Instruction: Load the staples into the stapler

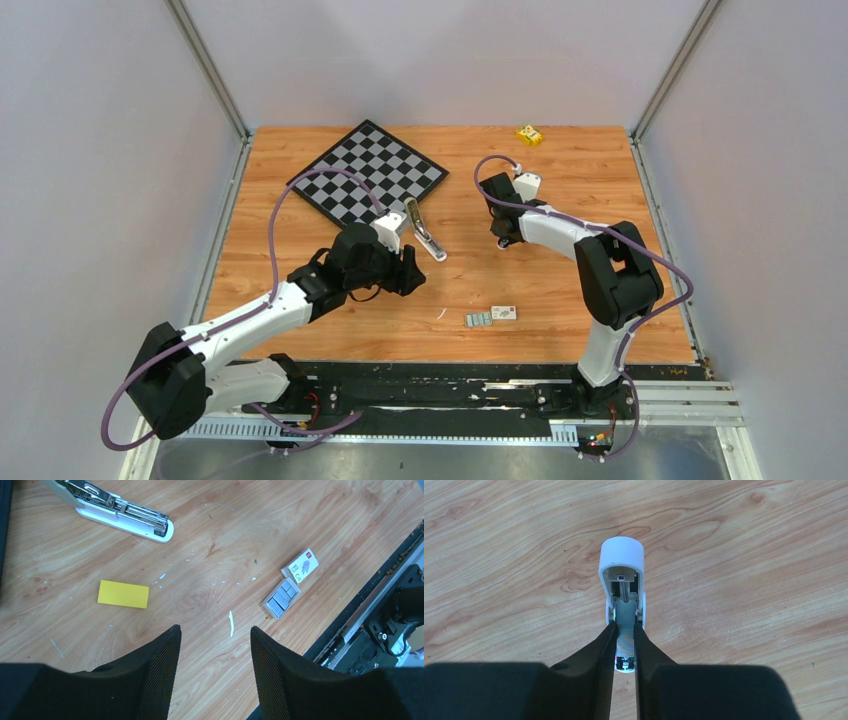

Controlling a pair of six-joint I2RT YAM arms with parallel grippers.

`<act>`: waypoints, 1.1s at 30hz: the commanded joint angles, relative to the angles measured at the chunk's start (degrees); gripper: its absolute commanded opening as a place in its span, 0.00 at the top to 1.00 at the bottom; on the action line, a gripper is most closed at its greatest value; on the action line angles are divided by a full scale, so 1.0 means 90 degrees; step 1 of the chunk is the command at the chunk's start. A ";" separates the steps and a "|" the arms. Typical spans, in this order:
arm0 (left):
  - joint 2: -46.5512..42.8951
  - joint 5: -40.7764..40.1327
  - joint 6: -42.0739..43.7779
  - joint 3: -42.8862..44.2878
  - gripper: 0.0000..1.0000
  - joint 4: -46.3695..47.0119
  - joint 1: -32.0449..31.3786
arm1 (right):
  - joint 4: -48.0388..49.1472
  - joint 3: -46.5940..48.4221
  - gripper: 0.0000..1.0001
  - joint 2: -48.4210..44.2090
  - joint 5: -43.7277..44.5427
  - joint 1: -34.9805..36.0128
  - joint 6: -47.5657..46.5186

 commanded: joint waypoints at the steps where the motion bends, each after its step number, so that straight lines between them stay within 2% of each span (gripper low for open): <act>1: -0.0110 -0.0048 0.0055 -0.0059 0.44 -0.0047 0.0050 | -0.0199 -0.0023 0.80 0.0162 0.0124 -0.0139 0.0088; 9: -0.0077 -0.0043 0.0013 -0.0045 0.44 0.0005 0.0050 | -0.0265 0.0018 0.69 -0.0115 -0.0002 -0.0144 -0.0102; 14: 0.0197 0.0044 -0.0127 0.0146 0.43 0.0355 0.0050 | -0.0269 0.0136 0.64 -0.0581 -0.0310 -0.0172 -0.0796; 21: 0.1416 0.0095 -0.0232 0.0749 0.46 0.1496 0.0021 | -0.0166 0.0270 0.59 -0.0871 -0.1290 -0.0800 -0.1833; 28: 0.2541 -0.0368 -0.0323 0.1160 0.47 0.2591 -0.0297 | 0.0266 -0.0013 0.52 -0.0740 -0.2275 -0.1315 -0.2143; 33: 0.3243 -0.0381 -0.0352 0.1541 0.47 0.2959 -0.0419 | 0.0461 -0.0087 0.52 -0.0603 -0.2816 -0.1522 -0.2228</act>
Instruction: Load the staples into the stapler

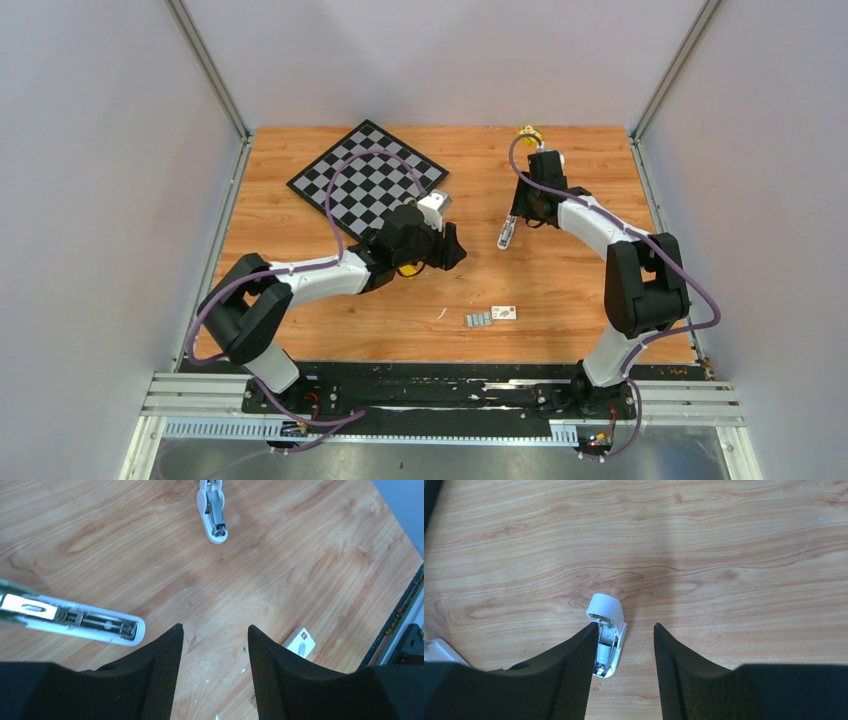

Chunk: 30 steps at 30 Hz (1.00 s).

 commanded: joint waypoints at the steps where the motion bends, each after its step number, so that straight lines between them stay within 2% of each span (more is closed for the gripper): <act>1: 0.0456 -0.0156 -0.0061 0.0434 0.47 0.0672 -0.0096 | 0.0203 -0.0225 0.52 0.0111 -0.0639 -0.0164 -0.0265; 12: 0.0651 -0.0183 -0.0034 0.0478 0.48 0.0600 -0.0118 | 0.0481 -0.0566 0.52 0.0298 -0.0939 -0.0164 -0.0251; 30: 0.0634 -0.0141 0.0015 0.0459 0.48 0.0556 -0.0122 | 0.0815 -0.0543 0.54 0.0700 -0.0756 -0.0164 -0.0407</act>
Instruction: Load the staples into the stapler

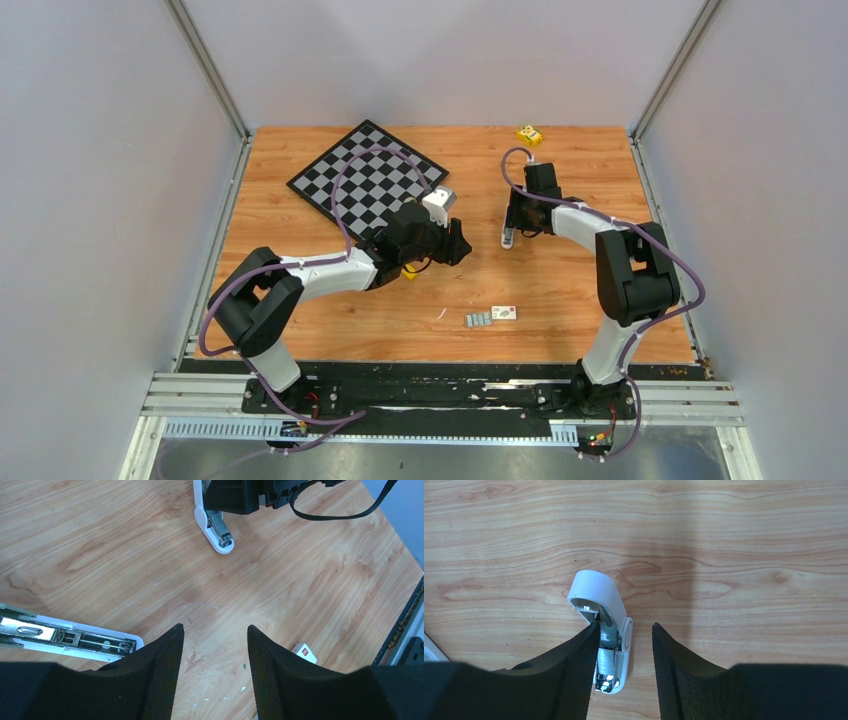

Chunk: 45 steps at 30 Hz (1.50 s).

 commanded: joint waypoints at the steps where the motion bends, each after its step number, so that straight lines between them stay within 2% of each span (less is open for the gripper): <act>1: 0.0095 -0.0020 0.0044 0.0108 0.48 0.0133 -0.0045 | 0.0048 -0.0096 0.54 0.0142 0.0090 -0.0090 -0.0087; 19: 0.0125 -0.0005 0.0116 0.0159 0.48 0.0075 -0.0045 | -0.0022 -0.0238 0.55 -0.0343 0.0093 -0.0096 -0.0046; 45: 0.0161 0.0030 0.0108 0.0135 0.48 0.0109 -0.0040 | 0.0046 -0.0448 0.55 -0.0209 0.0291 -0.0096 -0.0116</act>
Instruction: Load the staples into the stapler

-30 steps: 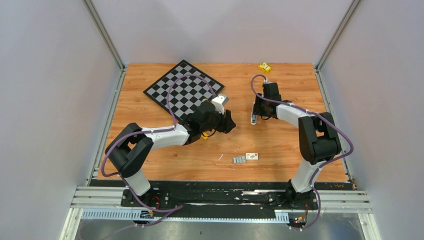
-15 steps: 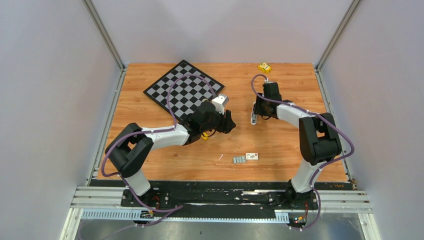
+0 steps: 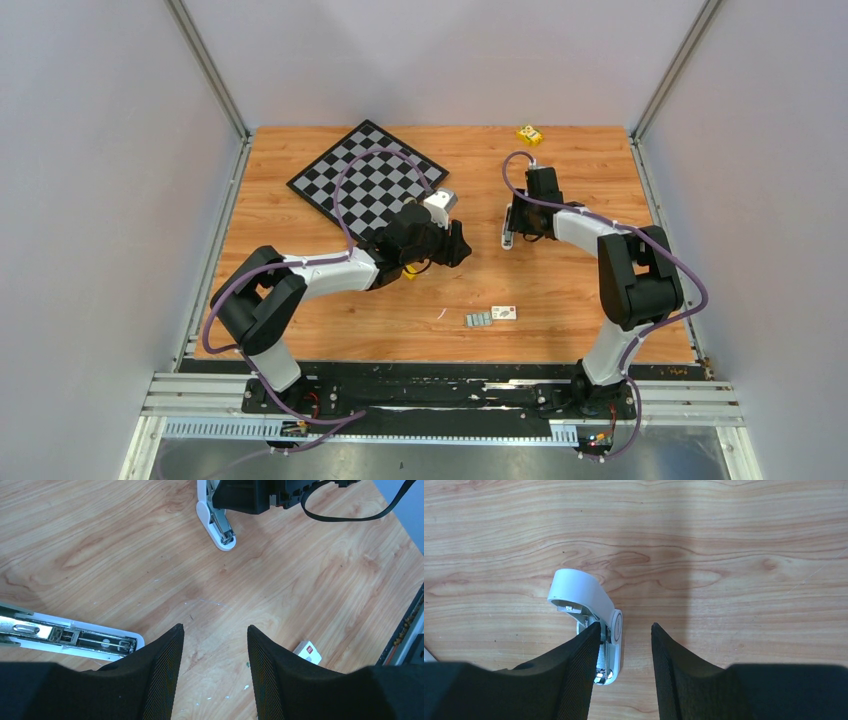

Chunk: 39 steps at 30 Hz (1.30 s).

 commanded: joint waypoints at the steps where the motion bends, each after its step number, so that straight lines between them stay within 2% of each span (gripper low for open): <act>1: 0.0050 0.0007 0.0055 0.0120 0.48 0.0125 -0.0031 | -0.0143 -0.0134 0.55 -0.0054 0.0109 -0.0091 -0.0083; 20: 0.0168 -0.0099 0.0076 0.0152 0.48 0.0243 -0.0117 | -0.0367 -0.0523 0.55 -0.0563 -0.0291 -0.0062 0.0058; 26: 0.0517 -0.0683 0.0532 0.0313 0.48 0.0741 -0.0502 | -0.0654 -0.0023 0.55 -0.0939 -0.0385 -0.0161 -0.0041; 31: 0.0974 -0.1450 0.0833 0.0531 0.46 0.1418 -0.0916 | -0.0700 0.0500 0.50 -0.0830 -0.1034 -0.0532 -0.0120; 36: 0.1728 -0.1622 0.0758 0.1088 0.46 0.1684 -0.0968 | -0.0811 0.1053 0.48 -0.0237 -0.2282 -0.0913 -0.0165; 39: 0.2135 -0.1669 0.0839 0.1349 0.44 0.1730 -0.0996 | -0.0853 0.1349 0.48 0.0054 -0.2590 -0.1018 -0.0147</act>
